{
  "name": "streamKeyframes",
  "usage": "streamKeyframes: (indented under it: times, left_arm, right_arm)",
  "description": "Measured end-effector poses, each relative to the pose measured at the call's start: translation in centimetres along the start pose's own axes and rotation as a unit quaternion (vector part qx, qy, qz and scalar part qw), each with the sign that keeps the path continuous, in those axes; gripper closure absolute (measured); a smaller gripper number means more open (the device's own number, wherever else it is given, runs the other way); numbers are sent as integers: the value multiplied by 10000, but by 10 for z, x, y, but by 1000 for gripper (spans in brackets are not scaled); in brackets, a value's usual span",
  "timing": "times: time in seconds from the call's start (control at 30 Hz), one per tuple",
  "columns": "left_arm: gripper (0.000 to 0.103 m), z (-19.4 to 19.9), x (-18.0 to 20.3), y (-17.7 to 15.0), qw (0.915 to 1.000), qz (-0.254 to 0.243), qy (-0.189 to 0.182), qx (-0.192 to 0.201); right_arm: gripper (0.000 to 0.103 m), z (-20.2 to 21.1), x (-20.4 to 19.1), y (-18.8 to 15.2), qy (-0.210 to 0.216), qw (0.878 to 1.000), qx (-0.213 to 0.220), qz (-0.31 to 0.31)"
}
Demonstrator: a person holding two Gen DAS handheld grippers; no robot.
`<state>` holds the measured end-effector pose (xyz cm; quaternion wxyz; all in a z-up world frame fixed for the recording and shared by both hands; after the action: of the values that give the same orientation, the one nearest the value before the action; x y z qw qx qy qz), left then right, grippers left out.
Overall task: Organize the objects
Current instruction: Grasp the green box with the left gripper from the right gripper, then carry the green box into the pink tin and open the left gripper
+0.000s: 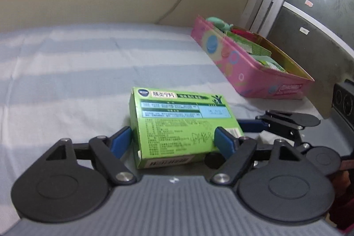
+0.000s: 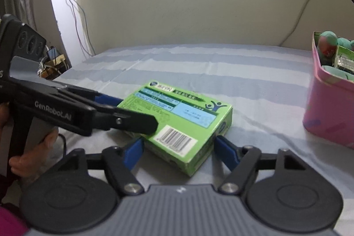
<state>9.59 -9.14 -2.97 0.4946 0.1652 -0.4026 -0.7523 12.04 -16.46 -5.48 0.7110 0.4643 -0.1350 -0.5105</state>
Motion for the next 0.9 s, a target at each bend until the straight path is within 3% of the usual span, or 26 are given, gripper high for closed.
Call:
streamKeyframes:
  times: [0.17,0.47,0.67,0.9]
  left_arm:
    - [21,10,18,36,9990,-141,-181,392]
    - [21,-2,86,92,9935,-652,-364,864]
    - [21,-28,130,116,9910,-738,-732,840]
    - [21,-69,180,133,9879,-969,-979,709]
  right_arm:
    - [32,21,6,11,-198,9989,414,33]
    - [32,89,42,40,-742,9897,1223,24]
    - [32,131,75,51,-1171,9797,1628,-43]
    - [32,156,131,46,-1631,9699,1770,-358]
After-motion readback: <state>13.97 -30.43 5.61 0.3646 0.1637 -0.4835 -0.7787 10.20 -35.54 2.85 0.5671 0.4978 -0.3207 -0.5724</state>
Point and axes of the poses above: each gripper's, at about its wrist camera, not at the fingertips, and z roughly against the way its jaws point, x to its right, y to its top, the point moved 8 cm from there along -z, roughly the way its jaws point, and after that the axes turned 10 degrees about y, right-handed, at the moved point
